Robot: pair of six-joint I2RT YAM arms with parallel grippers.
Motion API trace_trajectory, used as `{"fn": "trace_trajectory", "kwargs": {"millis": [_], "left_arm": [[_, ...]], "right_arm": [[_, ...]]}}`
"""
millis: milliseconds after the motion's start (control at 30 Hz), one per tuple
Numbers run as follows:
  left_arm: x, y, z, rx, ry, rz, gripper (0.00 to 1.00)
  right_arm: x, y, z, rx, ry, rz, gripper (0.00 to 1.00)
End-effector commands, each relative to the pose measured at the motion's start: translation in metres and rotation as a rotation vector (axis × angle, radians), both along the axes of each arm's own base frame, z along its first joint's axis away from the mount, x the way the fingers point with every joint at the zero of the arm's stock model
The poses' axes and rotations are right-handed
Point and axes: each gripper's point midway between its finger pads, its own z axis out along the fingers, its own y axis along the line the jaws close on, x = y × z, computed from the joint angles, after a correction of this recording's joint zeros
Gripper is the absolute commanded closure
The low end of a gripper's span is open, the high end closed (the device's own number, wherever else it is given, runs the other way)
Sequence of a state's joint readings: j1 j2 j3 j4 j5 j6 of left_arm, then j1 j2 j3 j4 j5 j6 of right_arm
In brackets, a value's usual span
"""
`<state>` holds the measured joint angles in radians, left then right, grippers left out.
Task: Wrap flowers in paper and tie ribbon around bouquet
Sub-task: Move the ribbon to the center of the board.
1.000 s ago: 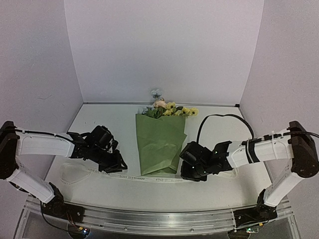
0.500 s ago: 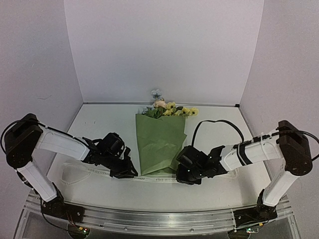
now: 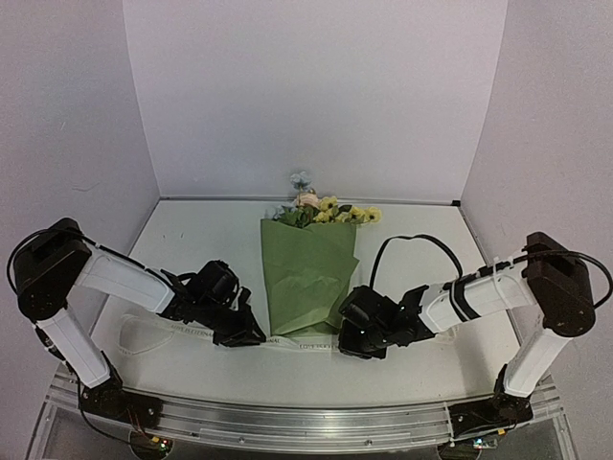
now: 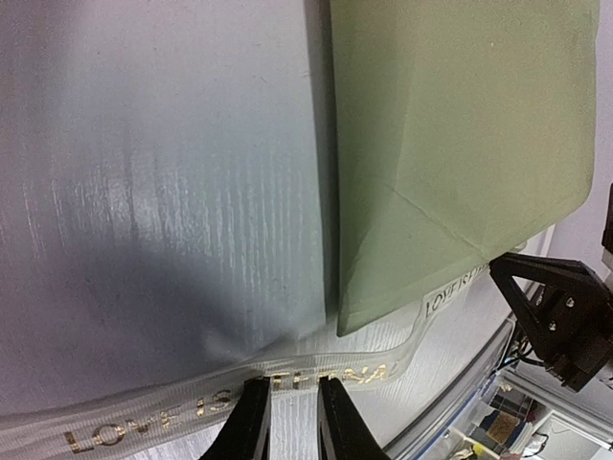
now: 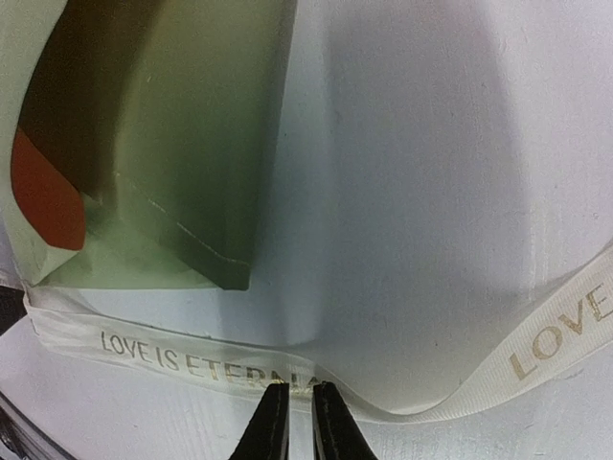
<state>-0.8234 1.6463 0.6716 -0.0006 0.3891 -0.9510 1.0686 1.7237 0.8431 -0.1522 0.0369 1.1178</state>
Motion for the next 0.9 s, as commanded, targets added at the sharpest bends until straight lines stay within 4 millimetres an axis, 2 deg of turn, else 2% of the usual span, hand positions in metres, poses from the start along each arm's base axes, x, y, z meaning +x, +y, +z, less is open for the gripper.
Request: {"fn": "trace_trajectory", "kwargs": {"millis": [0, 200, 467, 667, 867], "left_arm": [[-0.004, 0.024, -0.031, 0.109, 0.068, 0.061, 0.83], [-0.003, 0.044, -0.035, 0.179, 0.076, 0.098, 0.85], [-0.01, 0.057, -0.037, 0.216, 0.09, 0.12, 0.86], [-0.02, 0.068, -0.038, 0.223, 0.11, 0.149, 0.87], [-0.027, 0.067, -0.038, 0.221, 0.123, 0.149, 0.87]], "right_arm": [[0.003, -0.026, -0.019, -0.07, 0.023, -0.062, 0.89], [0.013, -0.035, -0.021, -0.081, 0.02, -0.1, 0.89], [0.015, -0.029, -0.022, -0.083, 0.021, -0.084, 0.9], [0.009, -0.033, -0.024, -0.088, 0.04, -0.07, 0.91], [-0.003, -0.04, -0.025, -0.093, 0.051, -0.075, 0.92]]}}
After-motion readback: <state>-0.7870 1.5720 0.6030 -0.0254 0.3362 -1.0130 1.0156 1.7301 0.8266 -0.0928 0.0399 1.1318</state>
